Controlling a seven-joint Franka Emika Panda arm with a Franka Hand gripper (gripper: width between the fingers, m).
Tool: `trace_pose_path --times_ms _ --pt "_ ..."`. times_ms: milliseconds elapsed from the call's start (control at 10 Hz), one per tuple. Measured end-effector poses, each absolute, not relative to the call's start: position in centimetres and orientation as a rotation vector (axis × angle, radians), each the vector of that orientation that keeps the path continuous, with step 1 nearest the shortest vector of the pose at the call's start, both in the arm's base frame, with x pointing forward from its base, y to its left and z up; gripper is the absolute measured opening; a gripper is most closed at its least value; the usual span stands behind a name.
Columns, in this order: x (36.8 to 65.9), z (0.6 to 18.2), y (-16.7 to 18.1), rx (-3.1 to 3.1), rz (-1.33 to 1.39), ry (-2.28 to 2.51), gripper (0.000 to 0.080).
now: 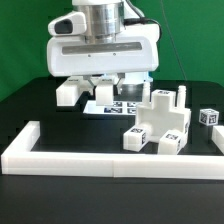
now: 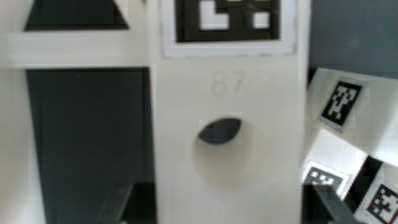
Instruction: Assemble chair
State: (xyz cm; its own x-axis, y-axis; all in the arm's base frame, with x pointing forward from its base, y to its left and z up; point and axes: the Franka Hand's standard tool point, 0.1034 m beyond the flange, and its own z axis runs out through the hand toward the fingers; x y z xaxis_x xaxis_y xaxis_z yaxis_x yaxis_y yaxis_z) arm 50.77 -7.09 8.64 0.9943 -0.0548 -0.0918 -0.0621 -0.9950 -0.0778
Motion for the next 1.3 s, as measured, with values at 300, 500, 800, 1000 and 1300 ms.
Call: trace_pose_path --times_ms 300,500,800,1000,1300 --pt "50.5 9.2 -6.4 -3.012 0.149 0.531 0.0289" --pt "49.9 11.6 -5.0 -2.922 0.143 0.823 0.0289" --pt "51.1 14.7 -0.5 -2.89 0.123 0.857 0.0289" --pt "53.9 14.6 2.2 -2.915 0.093 0.79 0.0289" --pt "55.2 14.1 2.6 -2.927 0.079 0.766 0.0289"
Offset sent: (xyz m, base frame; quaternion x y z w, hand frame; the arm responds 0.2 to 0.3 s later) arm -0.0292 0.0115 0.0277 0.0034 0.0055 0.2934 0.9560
